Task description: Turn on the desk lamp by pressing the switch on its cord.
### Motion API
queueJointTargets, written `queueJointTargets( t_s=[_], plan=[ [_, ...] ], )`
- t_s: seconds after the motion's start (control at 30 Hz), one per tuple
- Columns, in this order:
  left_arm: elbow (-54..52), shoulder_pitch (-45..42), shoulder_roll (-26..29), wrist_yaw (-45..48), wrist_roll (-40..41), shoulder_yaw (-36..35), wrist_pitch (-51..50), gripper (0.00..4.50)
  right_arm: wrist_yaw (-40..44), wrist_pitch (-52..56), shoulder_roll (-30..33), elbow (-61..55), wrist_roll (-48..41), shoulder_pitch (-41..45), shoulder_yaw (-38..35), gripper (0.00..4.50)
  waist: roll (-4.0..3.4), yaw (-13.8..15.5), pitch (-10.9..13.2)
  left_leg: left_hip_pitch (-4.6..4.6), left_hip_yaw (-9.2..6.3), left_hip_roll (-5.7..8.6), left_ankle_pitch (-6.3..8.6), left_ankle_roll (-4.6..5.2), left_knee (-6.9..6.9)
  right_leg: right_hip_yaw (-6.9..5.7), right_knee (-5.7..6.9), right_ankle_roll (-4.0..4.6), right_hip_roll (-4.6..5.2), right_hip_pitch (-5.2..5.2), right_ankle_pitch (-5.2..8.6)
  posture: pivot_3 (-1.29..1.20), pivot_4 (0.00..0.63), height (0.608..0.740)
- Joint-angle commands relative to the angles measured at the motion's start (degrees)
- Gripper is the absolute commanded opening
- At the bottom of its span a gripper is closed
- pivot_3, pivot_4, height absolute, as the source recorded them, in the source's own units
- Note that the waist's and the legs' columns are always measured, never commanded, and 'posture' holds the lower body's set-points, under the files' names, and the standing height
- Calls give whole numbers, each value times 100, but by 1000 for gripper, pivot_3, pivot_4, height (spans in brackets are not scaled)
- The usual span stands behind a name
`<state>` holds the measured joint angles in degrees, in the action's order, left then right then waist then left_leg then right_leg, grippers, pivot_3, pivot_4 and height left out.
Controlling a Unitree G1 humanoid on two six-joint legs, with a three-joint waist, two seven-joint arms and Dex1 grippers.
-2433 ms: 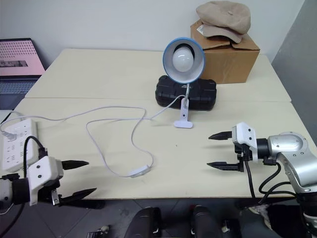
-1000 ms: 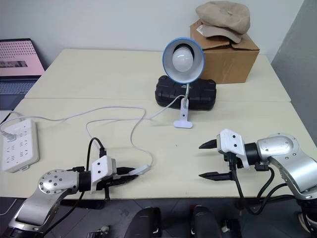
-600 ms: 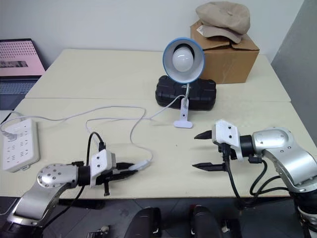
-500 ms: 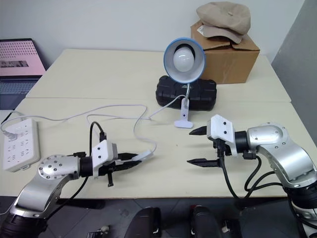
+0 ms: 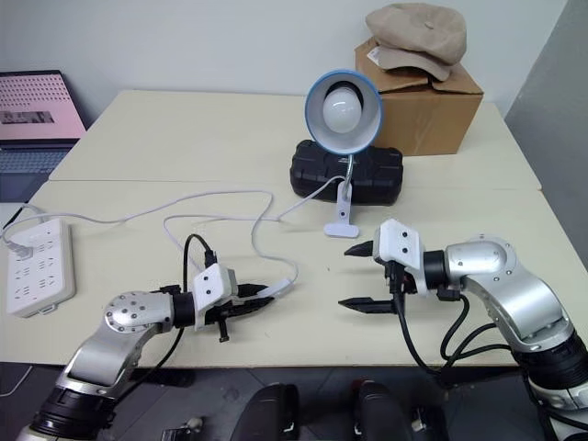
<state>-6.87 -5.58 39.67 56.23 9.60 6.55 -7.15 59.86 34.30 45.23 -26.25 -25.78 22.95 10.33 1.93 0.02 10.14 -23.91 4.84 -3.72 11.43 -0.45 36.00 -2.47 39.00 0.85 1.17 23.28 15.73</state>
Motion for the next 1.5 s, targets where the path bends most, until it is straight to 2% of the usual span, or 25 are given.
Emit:
queueJointTargets(
  t_s=[0.03, 0.2, 0.53, 0.63, 0.93, 1.13, 1.4, 1.5],
  plan=[
    [-126, -60, 71, 139, 109, -86, 103, 1840, -52, -19, 70, -237, 3, -18, -148, 4500, 0, -5, 0, 0, 0, 0, 0, 0, 0, 0, 0, 0, 0, 0, 0, 0, 150, 740],
    [-157, 10, 191, 294, 165, -101, 32, 2916, -77, -13, 73, -239, -6, -18, -129, 4500, 0, -5, 0, -1, 1, -1, 0, 0, -3, 0, -1, 2, 0, 1, 2, 0, 150, 740],
    [136, -7, 21, 145, -11, 9, 214, 2916, -72, -13, 85, -283, -9, -27, -105, 4500, 0, -3, 0, 0, 0, 0, 0, 0, -2, 0, -1, 2, 0, 1, 2, 0, 150, 740],
    [277, -16, 38, 198, -57, 21, 351, 2446, -68, -9, 91, -291, -9, -22, -101, 4500, 0, -3, 0, 0, 1, 0, 0, 0, -2, 0, -1, 2, 0, 1, 2, 0, 150, 740],
    [538, 11, 123, 390, -109, 25, 796, 489, -65, -63, 1, -264, -78, 47, -143, 4500, 0, -4, 0, 2, 0, -1, 0, 0, -2, 0, 0, 1, 0, 1, 1, 0, 150, 740],
    [367, -76, 155, 543, 71, -33, 700, 377, -52, -117, -67, -184, 30, 237, -28, 4500, 0, -9, 0, 2, 0, -1, 0, 0, -2, 0, 0, 2, 0, 1, 1, 0, 150, 740],
    [-68, -392, 568, 648, 26, -56, 130, 377, -40, -3, -575, 54, 166, 947, 575, 4500, 0, -14, 0, 0, 0, -3, 0, 0, -3, -1, 0, 2, -2, 3, 1, 0, 150, 740],
    [-332, -626, 625, 610, 215, -151, -336, 377, -126, 289, -1132, 424, 503, 1565, 1308, 4500, 0, -30, 0, -4, 6, -2, 0, 0, -3, 3, -1, 1, -2, 7, 1, 0, 150, 740]
  ],
)
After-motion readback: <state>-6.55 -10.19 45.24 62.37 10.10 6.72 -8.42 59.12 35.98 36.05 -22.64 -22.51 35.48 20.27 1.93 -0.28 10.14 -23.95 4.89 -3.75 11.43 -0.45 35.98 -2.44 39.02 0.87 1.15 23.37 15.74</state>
